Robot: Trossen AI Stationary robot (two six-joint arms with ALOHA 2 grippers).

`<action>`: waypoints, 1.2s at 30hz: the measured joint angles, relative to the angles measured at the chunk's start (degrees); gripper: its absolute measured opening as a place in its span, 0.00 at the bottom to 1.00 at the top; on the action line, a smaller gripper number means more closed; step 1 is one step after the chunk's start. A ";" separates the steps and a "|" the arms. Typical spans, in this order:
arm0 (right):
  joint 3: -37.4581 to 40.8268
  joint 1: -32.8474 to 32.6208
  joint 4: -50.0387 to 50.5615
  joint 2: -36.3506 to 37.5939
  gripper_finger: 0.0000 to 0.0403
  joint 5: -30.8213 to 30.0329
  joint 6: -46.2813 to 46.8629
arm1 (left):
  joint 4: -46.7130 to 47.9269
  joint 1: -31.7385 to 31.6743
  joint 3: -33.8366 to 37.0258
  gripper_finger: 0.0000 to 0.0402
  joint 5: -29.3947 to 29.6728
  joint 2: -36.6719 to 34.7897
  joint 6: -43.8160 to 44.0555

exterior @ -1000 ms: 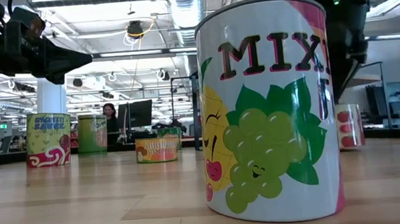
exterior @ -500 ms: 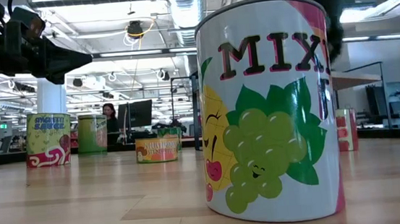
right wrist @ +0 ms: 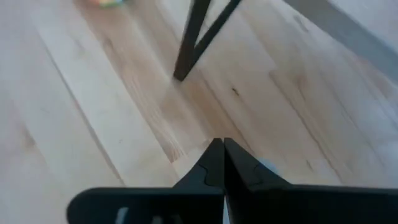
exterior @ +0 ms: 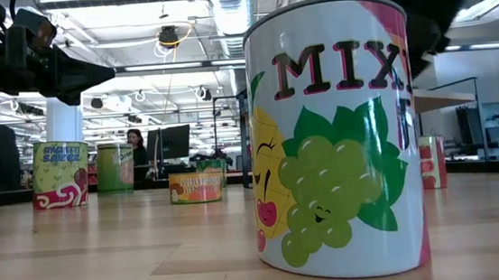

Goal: Pick and place cans onto a shelf
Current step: Put the canned diced tomatoes on the shelf

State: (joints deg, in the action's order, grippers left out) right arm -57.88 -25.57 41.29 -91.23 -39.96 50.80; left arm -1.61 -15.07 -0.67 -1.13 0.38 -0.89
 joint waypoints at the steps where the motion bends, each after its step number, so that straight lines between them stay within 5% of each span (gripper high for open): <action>1: 2.21 -1.21 -3.55 0.88 0.03 -1.56 1.03 | 0.00 -0.02 0.00 0.00 -0.02 -0.02 0.00; 11: 28.11 -12.93 -43.28 16.27 0.01 -15.97 2.28 | 0.07 -0.02 0.00 0.00 0.00 -0.02 0.00; 15: 35.19 -13.16 -51.17 20.93 0.04 -14.91 2.32 | 0.07 0.00 -0.01 0.00 0.00 -0.01 0.01; 21: 33.43 -7.70 -45.52 23.13 0.22 -6.87 -1.41 | 0.02 -0.02 0.00 0.00 0.00 -0.01 0.01; 28: 25.59 -1.33 -23.94 20.72 0.45 6.60 -1.98 | 0.07 -0.02 0.00 0.00 0.02 -0.02 -0.14; 36: 17.82 1.78 -13.44 12.73 0.46 14.34 -8.04 | 0.26 0.00 0.00 0.00 0.05 -0.01 -0.25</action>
State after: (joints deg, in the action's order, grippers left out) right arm -40.06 -23.79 27.85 -78.49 -25.62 42.76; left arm -1.34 -15.07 -0.67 -1.07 0.37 -1.14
